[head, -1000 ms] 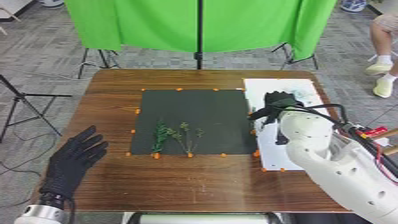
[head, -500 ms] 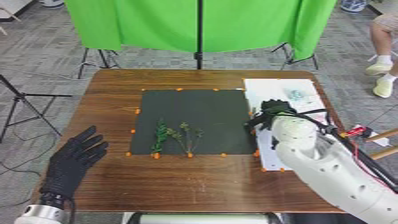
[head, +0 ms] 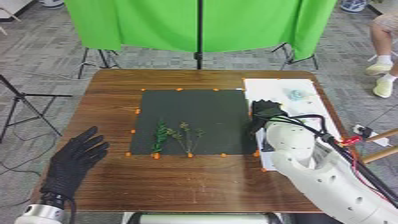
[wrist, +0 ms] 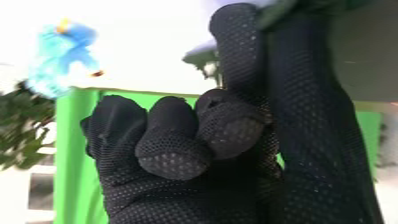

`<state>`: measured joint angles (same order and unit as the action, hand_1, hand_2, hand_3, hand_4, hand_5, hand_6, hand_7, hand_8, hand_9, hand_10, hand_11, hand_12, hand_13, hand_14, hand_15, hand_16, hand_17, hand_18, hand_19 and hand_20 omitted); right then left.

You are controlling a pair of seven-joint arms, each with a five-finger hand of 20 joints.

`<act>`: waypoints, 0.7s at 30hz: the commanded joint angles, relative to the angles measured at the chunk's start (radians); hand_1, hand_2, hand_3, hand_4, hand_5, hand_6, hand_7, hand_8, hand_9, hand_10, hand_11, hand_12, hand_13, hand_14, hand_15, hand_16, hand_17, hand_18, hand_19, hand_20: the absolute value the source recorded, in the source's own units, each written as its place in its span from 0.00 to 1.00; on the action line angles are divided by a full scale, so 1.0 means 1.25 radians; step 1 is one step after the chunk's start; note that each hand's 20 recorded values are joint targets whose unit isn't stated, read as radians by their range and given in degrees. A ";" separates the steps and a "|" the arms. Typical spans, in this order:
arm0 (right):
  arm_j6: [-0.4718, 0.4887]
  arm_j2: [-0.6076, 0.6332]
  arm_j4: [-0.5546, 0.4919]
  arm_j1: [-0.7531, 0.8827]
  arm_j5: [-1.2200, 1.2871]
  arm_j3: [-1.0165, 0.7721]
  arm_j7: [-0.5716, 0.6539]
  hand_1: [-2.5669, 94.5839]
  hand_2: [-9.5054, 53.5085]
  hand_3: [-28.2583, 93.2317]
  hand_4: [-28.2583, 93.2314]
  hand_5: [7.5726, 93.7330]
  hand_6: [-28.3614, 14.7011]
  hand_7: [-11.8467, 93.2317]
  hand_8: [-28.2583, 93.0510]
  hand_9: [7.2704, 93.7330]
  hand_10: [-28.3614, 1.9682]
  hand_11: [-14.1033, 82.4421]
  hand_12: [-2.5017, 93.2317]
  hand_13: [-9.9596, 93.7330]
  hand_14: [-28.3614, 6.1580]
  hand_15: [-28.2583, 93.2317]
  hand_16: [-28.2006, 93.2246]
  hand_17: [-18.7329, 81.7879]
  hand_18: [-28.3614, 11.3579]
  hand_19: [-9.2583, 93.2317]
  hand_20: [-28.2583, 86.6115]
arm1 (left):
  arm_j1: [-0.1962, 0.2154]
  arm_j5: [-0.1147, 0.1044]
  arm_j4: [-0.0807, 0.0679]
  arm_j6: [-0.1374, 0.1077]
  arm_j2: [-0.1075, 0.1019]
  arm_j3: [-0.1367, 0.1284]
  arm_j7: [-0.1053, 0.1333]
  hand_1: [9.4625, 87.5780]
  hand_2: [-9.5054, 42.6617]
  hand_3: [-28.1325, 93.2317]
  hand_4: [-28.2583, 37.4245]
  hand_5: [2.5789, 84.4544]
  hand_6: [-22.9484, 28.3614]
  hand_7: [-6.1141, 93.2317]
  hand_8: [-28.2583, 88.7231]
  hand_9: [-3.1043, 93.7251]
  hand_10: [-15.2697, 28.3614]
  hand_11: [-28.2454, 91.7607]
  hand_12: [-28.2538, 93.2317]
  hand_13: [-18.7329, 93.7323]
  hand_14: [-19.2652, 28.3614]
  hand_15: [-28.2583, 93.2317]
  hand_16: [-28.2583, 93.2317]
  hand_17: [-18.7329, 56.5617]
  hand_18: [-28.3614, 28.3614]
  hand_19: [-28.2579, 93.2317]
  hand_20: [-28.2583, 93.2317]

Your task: Arrange flowers

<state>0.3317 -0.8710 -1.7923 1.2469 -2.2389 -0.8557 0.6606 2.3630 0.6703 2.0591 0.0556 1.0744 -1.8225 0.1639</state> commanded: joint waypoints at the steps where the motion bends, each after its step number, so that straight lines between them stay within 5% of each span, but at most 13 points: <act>1: -0.120 0.009 0.015 0.106 0.007 0.005 -0.094 0.57 0.00 0.81 0.00 0.86 0.62 0.51 0.31 0.94 0.73 0.81 0.47 0.85 0.61 0.90 0.57 0.64 0.21 1.00 0.75 | 0.008 0.003 -0.005 0.005 0.006 0.000 -0.008 0.18 0.18 0.80 0.02 0.35 0.52 0.26 0.16 0.33 0.63 0.44 0.38 0.38 0.70 0.55 0.24 0.14 0.87 0.64 0.31; 11: -0.497 0.049 0.053 0.153 -0.057 0.044 -0.244 0.47 0.00 0.95 0.06 0.72 0.54 0.72 0.37 0.88 0.70 0.93 0.46 0.81 0.59 0.93 0.59 0.59 0.20 1.00 0.75 | 0.014 0.002 -0.003 -0.001 0.009 0.000 0.004 0.18 0.18 0.80 0.02 0.35 0.52 0.26 0.16 0.33 0.63 0.44 0.37 0.38 0.70 0.55 0.24 0.14 0.87 0.64 0.31; 21: -0.555 0.049 0.011 0.190 -0.016 -0.006 -0.367 0.46 0.00 0.96 0.06 0.73 0.53 0.73 0.37 0.89 0.72 0.94 0.45 0.82 0.59 0.93 0.58 0.60 0.18 1.00 0.76 | 0.017 0.002 -0.002 0.000 0.006 0.000 0.006 0.18 0.18 0.80 0.02 0.35 0.52 0.26 0.16 0.33 0.63 0.44 0.37 0.38 0.70 0.55 0.24 0.14 0.87 0.65 0.31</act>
<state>-0.3813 -0.8072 -1.7508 1.4331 -2.2928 -0.8336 0.2844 2.3659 0.6699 2.0595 0.0547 1.0760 -1.8224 0.1722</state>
